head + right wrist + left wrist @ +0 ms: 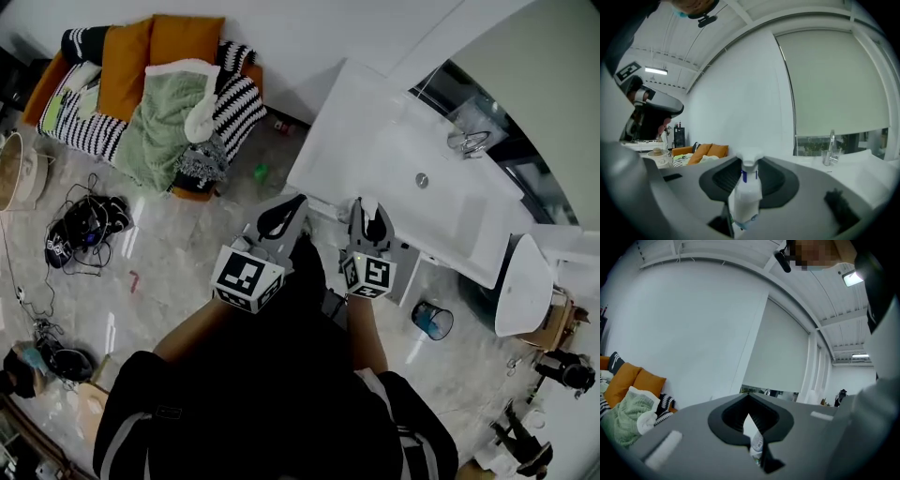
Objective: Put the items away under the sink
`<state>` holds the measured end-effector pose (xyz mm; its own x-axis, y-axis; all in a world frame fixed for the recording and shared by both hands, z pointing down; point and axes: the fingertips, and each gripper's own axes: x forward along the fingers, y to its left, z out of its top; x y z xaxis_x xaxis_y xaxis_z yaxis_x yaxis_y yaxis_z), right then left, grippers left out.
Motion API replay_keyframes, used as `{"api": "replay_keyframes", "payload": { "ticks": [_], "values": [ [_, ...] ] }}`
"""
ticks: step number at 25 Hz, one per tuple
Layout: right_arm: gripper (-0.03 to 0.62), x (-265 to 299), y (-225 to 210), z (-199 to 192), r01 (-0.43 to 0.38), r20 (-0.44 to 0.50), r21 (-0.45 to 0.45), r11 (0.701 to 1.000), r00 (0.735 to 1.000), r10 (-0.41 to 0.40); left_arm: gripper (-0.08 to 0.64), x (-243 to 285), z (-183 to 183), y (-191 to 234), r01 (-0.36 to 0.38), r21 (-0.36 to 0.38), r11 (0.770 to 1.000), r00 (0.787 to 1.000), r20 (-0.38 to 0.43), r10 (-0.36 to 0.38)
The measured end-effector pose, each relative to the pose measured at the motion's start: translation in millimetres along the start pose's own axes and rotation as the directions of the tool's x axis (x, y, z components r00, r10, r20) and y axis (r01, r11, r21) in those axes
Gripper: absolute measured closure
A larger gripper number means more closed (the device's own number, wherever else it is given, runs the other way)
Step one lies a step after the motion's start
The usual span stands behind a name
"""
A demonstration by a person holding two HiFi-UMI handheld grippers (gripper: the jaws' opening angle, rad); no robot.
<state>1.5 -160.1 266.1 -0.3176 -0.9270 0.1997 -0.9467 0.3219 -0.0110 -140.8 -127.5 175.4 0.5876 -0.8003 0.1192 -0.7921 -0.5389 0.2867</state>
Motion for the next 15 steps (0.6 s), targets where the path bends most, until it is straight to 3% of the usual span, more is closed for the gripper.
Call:
{"api": "replay_keyframes", "payload": {
  "ticks": [15],
  "values": [
    [0.471, -133.0, -25.1, -1.6, 0.138, 0.028, 0.034, 0.990, 0.990, -0.139, 0.554, -24.8, -22.5, -76.4, 0.137, 0.009, 0.991, 0.990, -0.030, -0.137]
  ]
}}
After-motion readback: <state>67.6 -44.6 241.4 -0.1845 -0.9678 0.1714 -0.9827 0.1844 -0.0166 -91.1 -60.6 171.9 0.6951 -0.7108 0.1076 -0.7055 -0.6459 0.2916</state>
